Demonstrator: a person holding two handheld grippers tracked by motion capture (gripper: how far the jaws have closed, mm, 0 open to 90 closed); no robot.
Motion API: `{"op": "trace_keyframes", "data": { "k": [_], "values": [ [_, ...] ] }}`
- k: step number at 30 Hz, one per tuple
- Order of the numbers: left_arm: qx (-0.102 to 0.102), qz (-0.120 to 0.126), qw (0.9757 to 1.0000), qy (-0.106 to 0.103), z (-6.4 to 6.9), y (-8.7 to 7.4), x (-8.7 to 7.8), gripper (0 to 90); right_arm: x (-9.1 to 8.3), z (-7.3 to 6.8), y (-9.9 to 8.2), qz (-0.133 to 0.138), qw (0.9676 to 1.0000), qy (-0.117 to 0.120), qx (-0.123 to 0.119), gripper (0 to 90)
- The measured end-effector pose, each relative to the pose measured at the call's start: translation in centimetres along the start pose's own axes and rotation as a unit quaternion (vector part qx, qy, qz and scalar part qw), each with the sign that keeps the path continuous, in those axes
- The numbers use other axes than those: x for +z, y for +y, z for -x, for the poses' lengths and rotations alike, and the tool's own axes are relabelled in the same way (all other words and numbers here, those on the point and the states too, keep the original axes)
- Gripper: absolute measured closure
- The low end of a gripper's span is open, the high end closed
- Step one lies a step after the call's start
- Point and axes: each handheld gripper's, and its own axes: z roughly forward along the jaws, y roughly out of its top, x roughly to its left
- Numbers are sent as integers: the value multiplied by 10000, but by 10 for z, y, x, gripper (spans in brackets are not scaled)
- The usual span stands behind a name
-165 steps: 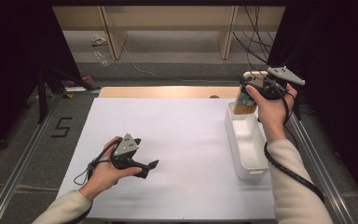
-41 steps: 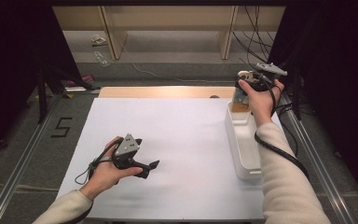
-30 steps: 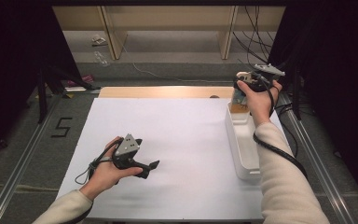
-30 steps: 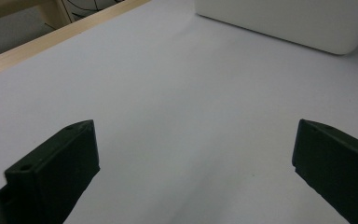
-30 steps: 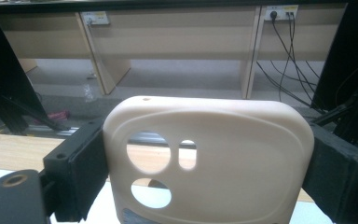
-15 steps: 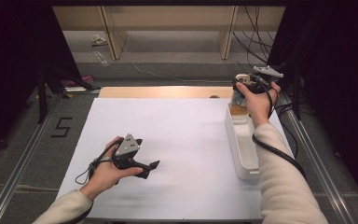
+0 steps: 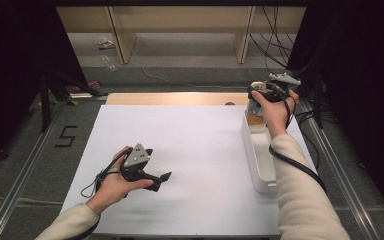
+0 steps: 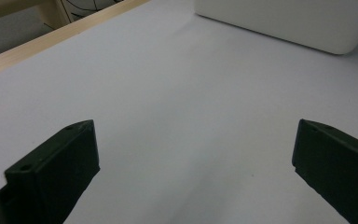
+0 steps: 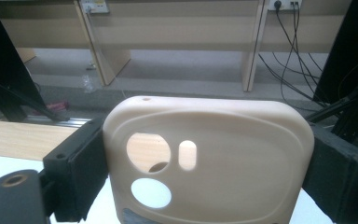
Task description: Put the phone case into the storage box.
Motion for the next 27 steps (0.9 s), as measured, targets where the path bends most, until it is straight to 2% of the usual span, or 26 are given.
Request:
{"op": "trace_keyframes", "data": {
  "k": [27],
  "values": [
    [5,3,10000,1,0,0,0,0,7,-1,-14,-139,9999,19,-31,119]
  ]
}}
